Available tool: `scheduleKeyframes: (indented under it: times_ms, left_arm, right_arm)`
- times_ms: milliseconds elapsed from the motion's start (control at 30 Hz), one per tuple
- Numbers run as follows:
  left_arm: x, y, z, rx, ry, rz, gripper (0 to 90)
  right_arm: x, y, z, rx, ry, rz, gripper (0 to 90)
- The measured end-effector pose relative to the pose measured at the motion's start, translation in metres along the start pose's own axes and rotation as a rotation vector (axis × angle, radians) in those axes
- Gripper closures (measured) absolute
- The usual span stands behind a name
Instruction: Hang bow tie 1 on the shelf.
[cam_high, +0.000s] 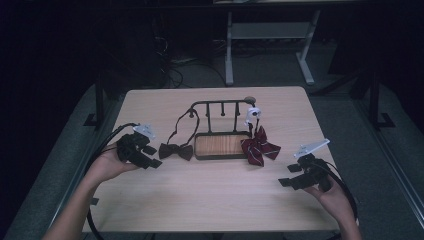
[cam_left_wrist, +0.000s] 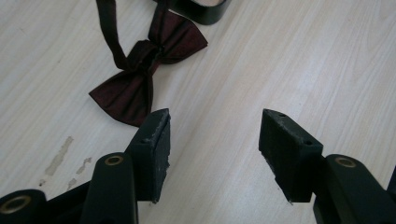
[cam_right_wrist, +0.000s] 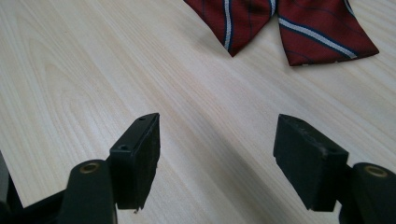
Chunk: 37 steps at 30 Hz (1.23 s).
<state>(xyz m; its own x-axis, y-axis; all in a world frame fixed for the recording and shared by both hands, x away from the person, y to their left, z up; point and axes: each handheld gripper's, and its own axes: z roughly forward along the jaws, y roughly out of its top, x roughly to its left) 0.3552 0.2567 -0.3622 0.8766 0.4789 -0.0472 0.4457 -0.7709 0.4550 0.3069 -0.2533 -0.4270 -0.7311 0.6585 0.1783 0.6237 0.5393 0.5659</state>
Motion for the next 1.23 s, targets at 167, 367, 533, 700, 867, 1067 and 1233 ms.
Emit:
scheduleKeyframes:
  times_ms: [167, 367, 533, 700, 867, 1067, 1233]
  left_arm:
    - [-0.005, -0.004, 0.005, -0.002, 0.0, 0.004, 42.4]
    - [-0.008, -0.009, 0.006, -0.012, 0.007, 0.009, 41.2]
    - [-0.011, -0.015, 0.009, -0.01, 0.018, 0.017, 40.6]
    - [-0.016, -0.021, 0.012, -0.024, 0.025, 0.017, 39.5]
    - [-0.022, -0.025, 0.014, -0.048, 0.033, 0.02, 38.0]
    - [-0.03, -0.031, 0.018, -0.069, 0.042, 0.016, 36.8]
    - [-0.038, -0.035, 0.025, -0.078, 0.046, 0.018, 36.8]
  right_arm:
    - [0.0, 0.0, 0.0, 0.0, 0.0, 0.002, 31.3]
    - [0.0, 0.0, -0.001, 0.001, -0.002, 0.005, 31.3]
    - [0.0, -0.001, -0.001, 0.002, -0.001, 0.006, 31.3]
    - [0.0, -0.001, 0.001, 0.005, -0.001, 0.009, 31.3]
    - [0.0, -0.001, 0.001, 0.009, -0.001, 0.004, 31.3]
    - [0.0, -0.001, 0.002, 0.011, 0.001, 0.004, 31.3]
    - [-0.001, -0.001, 0.002, 0.007, 0.003, 0.01, 31.3]
